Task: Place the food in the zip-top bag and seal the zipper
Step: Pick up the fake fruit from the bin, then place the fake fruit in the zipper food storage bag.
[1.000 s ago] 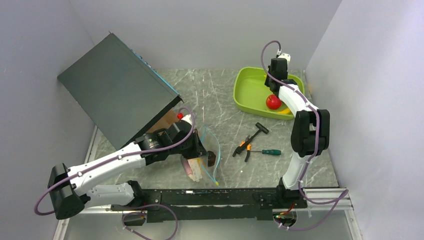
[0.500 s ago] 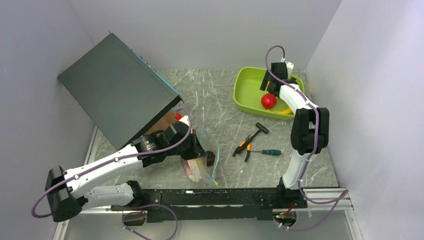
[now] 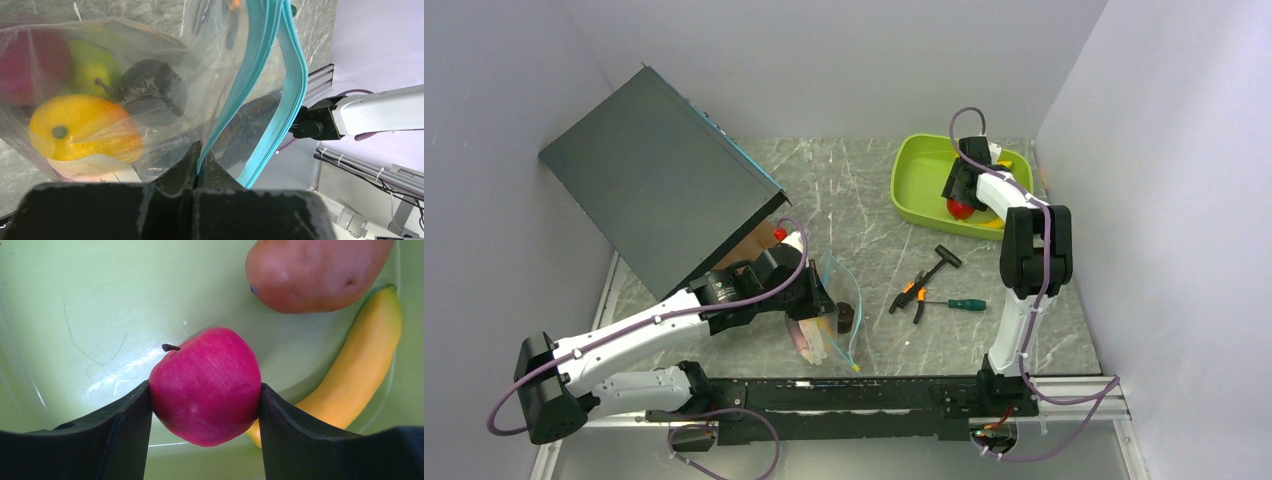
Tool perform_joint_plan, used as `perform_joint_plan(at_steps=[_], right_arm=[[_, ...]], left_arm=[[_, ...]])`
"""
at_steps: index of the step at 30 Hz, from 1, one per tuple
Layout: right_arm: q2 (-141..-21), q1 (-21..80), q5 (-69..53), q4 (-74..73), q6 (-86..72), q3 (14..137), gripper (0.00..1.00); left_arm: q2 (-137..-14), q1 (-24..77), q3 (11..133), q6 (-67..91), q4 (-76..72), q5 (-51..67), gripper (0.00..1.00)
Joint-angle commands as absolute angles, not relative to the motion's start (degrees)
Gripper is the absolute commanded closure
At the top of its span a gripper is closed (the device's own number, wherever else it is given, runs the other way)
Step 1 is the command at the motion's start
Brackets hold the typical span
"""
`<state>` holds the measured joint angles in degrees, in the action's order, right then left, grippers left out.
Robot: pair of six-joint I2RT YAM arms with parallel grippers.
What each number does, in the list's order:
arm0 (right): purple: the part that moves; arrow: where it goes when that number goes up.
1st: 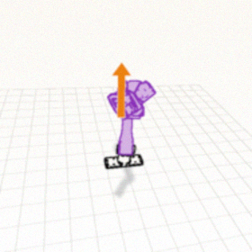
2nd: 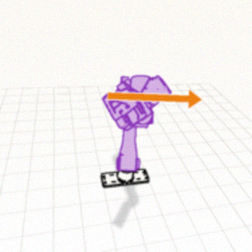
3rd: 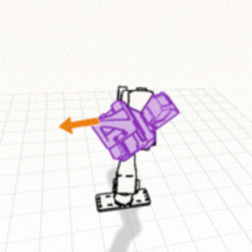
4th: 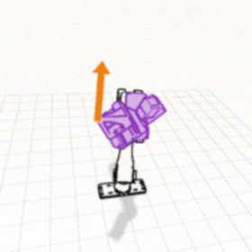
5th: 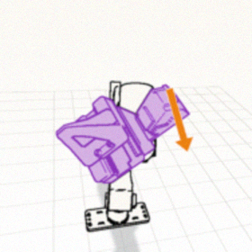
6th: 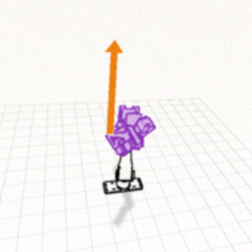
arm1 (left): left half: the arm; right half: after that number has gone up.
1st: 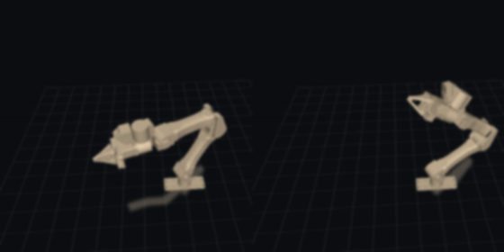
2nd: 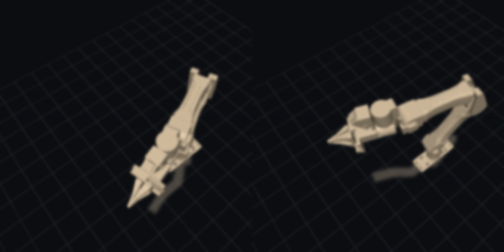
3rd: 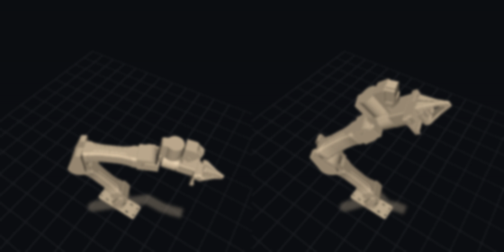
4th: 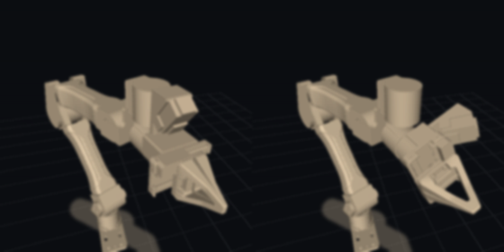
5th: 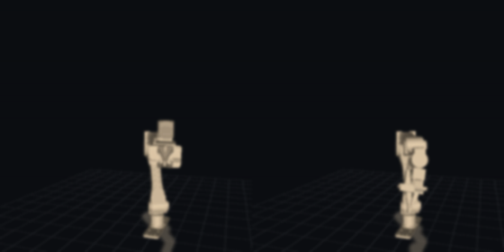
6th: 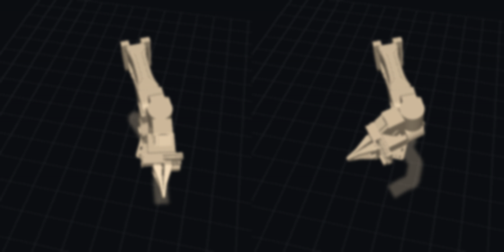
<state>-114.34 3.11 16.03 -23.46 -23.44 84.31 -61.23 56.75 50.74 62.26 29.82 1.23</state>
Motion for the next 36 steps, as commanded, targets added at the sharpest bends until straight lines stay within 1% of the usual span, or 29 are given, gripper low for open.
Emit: perform_joint_plan(at_steps=[1,6,7,8,11,14,18,24,28,31,33,34,36], right_arm=[[-110.83,3.13,13.8,-20.6,-23.55,83.44,0.49],[-103.26,4.06,12.16,-16.25,-22.33,79.02,0.76],[-101.68,4.21,11.03,-15.53,-22.17,78.21,0.8],[-100.22,4.29,9.76,-14.72,-22.14,77.31,0.84],[-95.44,5.22,4.6,-12.75,-23.78,75.58,0.92],[-90.94,9.1,0.88,-10.36,-24.85,73.68,0.96],[-85.9,18.15,-1.47,-8.69,-24.63,71.31,1.0],[-79.61,31.09,-5.52,-7.28,-23.71,66.3,1.0],[-75.17,34.53,-9.37,-9.75,-21.39,63.09,1.0],[-68.88,34.77,-17.31,-6.91,-21.28,56.59,1.0],[-64.24,35.92,-23.09,-3.29,-21.73,52.66,1.0],[-62.13,37.25,-24.24,-2.75,-21.45,51.27,1.0],[-58.54,40.7,-22.8,-5.21,-19.68,50.75,1.0]], left_arm=[[-60.51,56.6,50.8,62.9,28.49,1.1,1.0],[-61.14,56.62,51.29,63.18,29.45,0.57,1.0],[-61.17,56.6,51.51,63.15,26.93,0.39,1.0],[-61.06,56.65,51.57,63.25,29.28,0.36,1.0],[-60.39,56.61,50.55,63.81,28.46,0.18,1.0],[-59.74,56.6,49.32,64.58,27.6,0.18,1.0],[-59.84,56.65,49.29,64.43,27.84,0.18,1.0],[-59.21,56.62,48.32,64.53,26.45,0.15,1.0],[-57.97,56.61,46.67,65.02,24.36,0.18,1.0],[-56.73,56.6,46.15,64.84,23.88,0.18,1.0],[-55.87,56.6,46.25,64.37,23.64,-1.88,1.0],[-55.43,56.6,46.5,64.15,23.62,-2.21,1.0],[-54.48,56.82,46.75,63.67,23.15,-2.93,1.0]])
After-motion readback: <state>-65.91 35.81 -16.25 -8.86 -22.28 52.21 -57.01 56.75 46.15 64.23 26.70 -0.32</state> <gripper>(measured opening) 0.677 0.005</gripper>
